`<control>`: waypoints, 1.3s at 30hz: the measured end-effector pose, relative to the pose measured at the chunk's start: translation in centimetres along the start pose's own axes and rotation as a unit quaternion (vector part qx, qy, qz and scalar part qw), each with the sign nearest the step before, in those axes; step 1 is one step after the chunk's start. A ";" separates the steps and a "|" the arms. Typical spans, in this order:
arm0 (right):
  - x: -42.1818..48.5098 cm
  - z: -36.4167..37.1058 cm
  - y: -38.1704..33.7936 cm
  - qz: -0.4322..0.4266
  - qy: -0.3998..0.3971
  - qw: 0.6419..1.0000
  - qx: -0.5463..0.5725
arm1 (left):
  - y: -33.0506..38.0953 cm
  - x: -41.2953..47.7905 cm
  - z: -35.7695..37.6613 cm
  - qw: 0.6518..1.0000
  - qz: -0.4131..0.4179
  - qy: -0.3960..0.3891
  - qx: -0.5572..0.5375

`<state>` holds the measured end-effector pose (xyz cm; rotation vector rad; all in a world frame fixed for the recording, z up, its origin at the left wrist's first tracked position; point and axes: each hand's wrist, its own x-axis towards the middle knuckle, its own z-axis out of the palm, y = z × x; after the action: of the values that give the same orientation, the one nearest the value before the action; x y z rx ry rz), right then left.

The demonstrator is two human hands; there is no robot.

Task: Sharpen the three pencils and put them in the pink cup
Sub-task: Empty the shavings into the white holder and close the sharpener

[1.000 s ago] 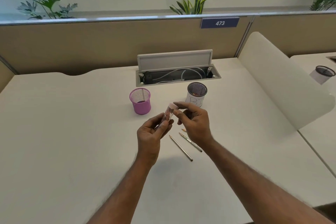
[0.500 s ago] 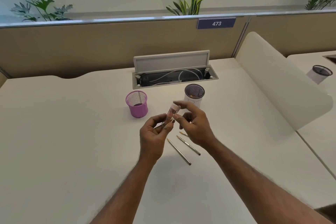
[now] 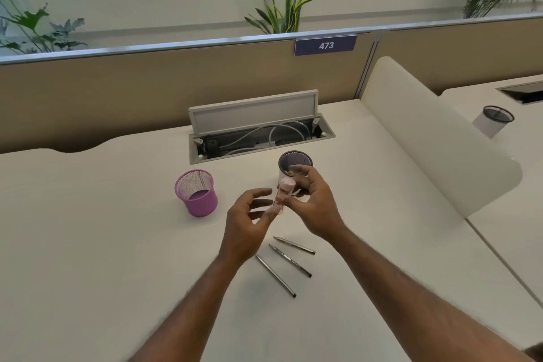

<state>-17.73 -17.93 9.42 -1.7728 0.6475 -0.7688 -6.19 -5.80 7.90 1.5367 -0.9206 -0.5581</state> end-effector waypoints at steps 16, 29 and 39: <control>9.0 -5.6 1.1 0.086 -0.137 0.986 0.049 | 2.9 15.1 1.8 0.952 0.119 -0.216 0.183; 10.5 -6.4 3.6 0.041 -0.076 0.992 -0.090 | 0.2 17.8 3.1 0.952 0.059 -0.220 0.204; 10.8 -6.6 5.7 0.005 -0.035 0.993 -0.115 | -1.1 18.6 3.9 0.958 0.042 -0.221 0.179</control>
<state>-16.12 -31.64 7.75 -1.9950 0.7201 -0.6437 1.64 -23.08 8.96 1.7158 -1.4895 -0.7176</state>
